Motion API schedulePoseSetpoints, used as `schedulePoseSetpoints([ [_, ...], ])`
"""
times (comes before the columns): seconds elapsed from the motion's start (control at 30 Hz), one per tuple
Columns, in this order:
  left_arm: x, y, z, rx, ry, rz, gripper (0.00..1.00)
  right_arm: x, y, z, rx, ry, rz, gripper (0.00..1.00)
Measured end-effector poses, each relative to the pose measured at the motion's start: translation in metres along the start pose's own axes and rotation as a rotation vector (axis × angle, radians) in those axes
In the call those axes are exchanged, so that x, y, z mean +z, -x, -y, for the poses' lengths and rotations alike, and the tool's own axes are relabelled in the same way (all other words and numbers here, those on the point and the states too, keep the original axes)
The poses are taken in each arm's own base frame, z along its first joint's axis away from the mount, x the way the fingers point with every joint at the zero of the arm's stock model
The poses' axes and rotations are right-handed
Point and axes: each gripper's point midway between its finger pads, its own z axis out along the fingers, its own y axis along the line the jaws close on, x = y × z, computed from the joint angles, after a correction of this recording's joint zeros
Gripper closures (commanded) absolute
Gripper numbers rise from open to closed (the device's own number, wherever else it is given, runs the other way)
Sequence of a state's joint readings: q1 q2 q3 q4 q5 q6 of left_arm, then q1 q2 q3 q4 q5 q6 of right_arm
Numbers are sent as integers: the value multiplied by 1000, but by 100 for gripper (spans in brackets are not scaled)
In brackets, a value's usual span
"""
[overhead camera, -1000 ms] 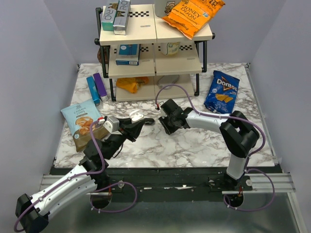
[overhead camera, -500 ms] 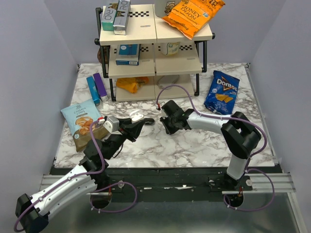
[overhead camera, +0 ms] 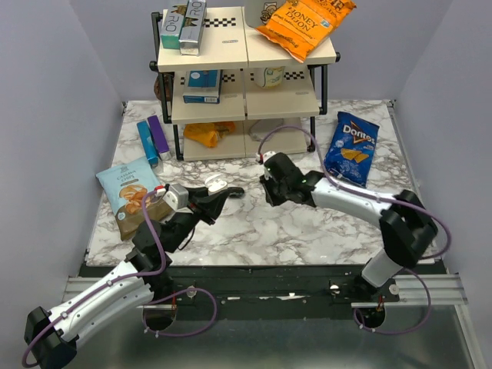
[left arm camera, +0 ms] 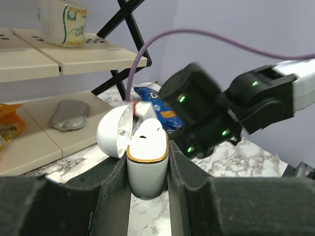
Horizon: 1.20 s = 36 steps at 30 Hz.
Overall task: Insert the wireless bluetooth earbuds into the charging case
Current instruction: Pick up the earbud from the center of the board, then place the earbud in the charging case.
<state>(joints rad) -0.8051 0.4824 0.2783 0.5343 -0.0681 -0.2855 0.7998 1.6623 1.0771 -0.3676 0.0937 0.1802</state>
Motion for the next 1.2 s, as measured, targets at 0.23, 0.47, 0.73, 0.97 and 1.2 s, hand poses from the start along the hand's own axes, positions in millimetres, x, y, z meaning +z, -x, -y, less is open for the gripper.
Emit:
schedulePoseSetpoints([
  [0.23,5,-1,0,1,0,4,100,-109,97,-4,72,60,413,99],
  [0.47,35,1,2,33,-4,9,100,-230,157,-12,94,180,815,99],
  [0.73,97,28,25,54,-97,102,100,-350,181,-28,46,365,1179,99],
  [0.97,127,49,52,58,-235,211,100,-367,180,-38,-3,430,1262,99],
  [1.2,135,61,68,37,-313,258,100,-357,176,-44,-37,453,1266,99],
])
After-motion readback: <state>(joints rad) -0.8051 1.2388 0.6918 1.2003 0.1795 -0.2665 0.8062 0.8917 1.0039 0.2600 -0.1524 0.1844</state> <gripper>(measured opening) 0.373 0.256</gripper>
